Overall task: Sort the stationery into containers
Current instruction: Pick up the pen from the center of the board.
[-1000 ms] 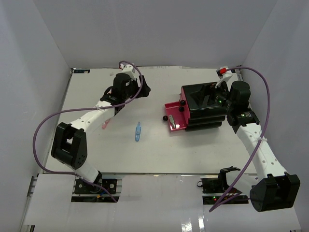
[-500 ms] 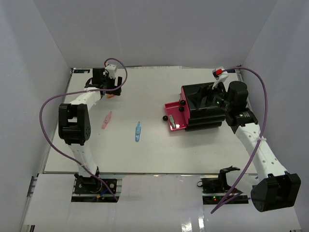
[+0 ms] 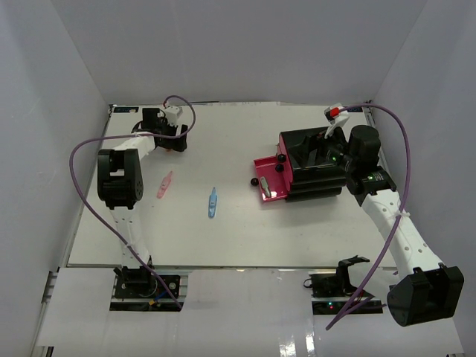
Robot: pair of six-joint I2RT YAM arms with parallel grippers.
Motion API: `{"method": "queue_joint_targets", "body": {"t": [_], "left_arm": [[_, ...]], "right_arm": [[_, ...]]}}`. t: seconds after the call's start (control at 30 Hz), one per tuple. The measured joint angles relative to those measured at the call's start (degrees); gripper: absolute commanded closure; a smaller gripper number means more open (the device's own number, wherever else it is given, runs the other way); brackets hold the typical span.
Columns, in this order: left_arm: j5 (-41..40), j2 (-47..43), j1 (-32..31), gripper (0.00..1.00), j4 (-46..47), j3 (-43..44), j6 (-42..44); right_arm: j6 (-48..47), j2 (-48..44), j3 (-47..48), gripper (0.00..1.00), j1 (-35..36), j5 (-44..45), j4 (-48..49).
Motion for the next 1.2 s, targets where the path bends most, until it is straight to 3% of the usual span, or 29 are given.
{"method": "queue_joint_targets", "body": {"t": [0.2, 0.5, 0.67, 0.87, 1.03, 1.2], "left_arm": [[1.1, 1.7, 0.4, 0.07, 0.4, 0.5, -0.1], [2.2, 1.8, 0.7, 0.42, 3.0, -0.9, -0.6], [3.8, -2.5, 0.9, 0.56, 5.7, -8.1, -3.4], [7.4, -8.3, 0.5, 0.64, 5.1, -16.1, -11.0], [11.6, -12.0, -1.6, 0.79, 4.2, -20.4, -20.2], [12.8, -17.7, -6.6, 0.80, 5.7, -23.6, -31.1]], "right_arm": [[-0.5, 0.0, 0.0, 0.10, 0.3, 0.0, 0.0], [-0.7, 0.1, -0.3, 0.10, 0.4, 0.1, 0.0], [-0.7, 0.1, -0.4, 0.10, 0.4, 0.2, 0.0], [-0.7, 0.0, -0.7, 0.10, 0.4, 0.2, 0.3], [-0.6, -0.7, -1.3, 0.10, 0.7, 0.2, 0.3], [-0.5, -2.2, -1.3, 0.10, 0.9, 0.2, 0.3]]}}
